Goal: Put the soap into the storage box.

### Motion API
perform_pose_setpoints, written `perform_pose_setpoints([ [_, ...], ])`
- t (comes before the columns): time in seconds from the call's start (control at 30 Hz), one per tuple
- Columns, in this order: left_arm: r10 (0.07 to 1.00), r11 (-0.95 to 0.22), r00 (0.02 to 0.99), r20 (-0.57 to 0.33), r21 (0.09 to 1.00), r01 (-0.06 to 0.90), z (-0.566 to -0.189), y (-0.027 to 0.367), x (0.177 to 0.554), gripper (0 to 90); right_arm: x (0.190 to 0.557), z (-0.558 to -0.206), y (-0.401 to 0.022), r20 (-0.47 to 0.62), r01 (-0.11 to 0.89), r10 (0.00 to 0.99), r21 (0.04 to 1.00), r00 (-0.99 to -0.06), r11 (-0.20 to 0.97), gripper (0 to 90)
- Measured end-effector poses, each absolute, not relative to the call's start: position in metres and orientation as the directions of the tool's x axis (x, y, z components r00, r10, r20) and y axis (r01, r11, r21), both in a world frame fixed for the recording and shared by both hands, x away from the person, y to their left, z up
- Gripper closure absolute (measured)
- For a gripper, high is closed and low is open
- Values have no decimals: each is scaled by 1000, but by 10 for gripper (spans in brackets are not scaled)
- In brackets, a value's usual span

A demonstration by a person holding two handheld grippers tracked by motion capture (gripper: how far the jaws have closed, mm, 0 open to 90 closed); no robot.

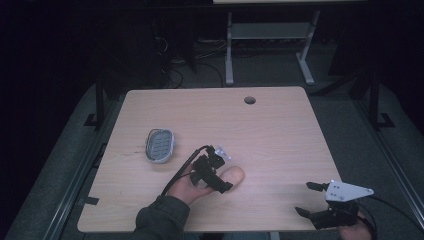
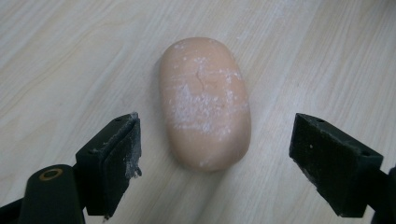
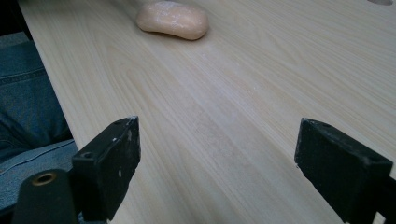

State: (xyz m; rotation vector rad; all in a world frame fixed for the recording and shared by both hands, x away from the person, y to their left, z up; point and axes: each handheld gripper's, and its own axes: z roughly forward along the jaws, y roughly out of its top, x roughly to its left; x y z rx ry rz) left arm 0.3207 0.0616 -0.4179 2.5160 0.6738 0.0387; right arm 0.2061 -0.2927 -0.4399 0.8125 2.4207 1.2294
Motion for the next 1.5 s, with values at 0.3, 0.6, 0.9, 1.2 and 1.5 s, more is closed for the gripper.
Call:
perform_pose_setpoints([
  [0.3,486,-745,867,-106,469,475,-424,43,326,182,206,-440,-293,-13,347,609,812,-793,469,138],
  [0.6,497,-767,865,-74,429,477,-432,31,331,212,206,-440,-293,-12,344,609,815,-793,466,138],
  [0.9,512,-781,857,-60,384,493,-441,24,334,268,206,-440,-293,-11,344,607,816,-795,465,138],
  [1.2,525,-782,850,-49,366,504,-446,19,336,283,206,-440,-293,-7,347,608,816,-794,463,138],
  [1.5,511,-799,859,-16,361,482,-446,16,335,302,206,-440,-292,-13,342,605,816,-796,466,138],
])
